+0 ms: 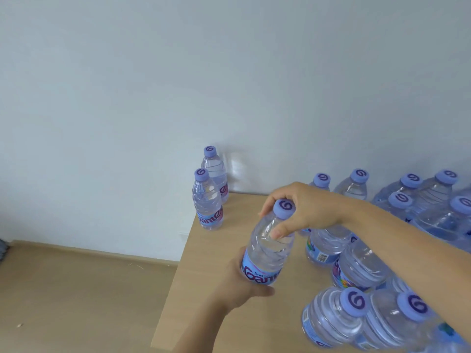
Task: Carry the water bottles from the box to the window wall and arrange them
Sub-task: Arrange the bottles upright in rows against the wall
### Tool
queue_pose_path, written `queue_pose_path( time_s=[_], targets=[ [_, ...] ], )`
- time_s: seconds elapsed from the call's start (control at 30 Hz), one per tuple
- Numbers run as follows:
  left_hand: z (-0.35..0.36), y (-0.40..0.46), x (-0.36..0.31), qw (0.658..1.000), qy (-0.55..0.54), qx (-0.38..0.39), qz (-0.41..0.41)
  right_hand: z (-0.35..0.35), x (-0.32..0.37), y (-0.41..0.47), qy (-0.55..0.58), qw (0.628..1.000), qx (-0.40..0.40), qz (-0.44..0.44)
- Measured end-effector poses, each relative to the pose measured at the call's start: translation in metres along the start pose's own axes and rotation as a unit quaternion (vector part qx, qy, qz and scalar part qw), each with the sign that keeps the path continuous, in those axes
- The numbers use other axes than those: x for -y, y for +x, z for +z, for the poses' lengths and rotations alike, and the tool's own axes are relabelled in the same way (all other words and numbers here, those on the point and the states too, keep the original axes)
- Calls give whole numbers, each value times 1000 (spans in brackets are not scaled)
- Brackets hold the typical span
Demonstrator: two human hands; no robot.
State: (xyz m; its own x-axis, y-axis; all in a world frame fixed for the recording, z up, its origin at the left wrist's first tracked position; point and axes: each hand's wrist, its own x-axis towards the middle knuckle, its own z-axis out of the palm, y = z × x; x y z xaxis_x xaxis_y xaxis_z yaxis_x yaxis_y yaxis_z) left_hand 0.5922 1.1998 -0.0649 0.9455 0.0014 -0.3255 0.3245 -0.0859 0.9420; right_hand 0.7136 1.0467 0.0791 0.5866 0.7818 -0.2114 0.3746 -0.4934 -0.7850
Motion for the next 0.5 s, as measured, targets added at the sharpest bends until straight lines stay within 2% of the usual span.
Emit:
queue_pose_path(
  time_s=[0.07, 0.13, 0.23, 0.37, 0.5],
  targets=[
    [-5, -5, -7, 999, -38, -18, 10, 1, 4, 7, 97, 994, -54, -24],
    [-10, -12, -16, 997, -67, -8, 29, 5, 4, 12, 190, 979, -72, -3],
    [-18, -20, -31, 993, -94, 12, 68, 25, 5, 21, 135, 991, -15, 20],
    [-36, -26, -42, 993, -89, 5, 77, 35, 15, 44, 221, 972, -69, 22],
    [-54, -32, -38, 996, -73, 11, 49, 37, 31, 59, 221, 972, -75, 16]
  ],
)
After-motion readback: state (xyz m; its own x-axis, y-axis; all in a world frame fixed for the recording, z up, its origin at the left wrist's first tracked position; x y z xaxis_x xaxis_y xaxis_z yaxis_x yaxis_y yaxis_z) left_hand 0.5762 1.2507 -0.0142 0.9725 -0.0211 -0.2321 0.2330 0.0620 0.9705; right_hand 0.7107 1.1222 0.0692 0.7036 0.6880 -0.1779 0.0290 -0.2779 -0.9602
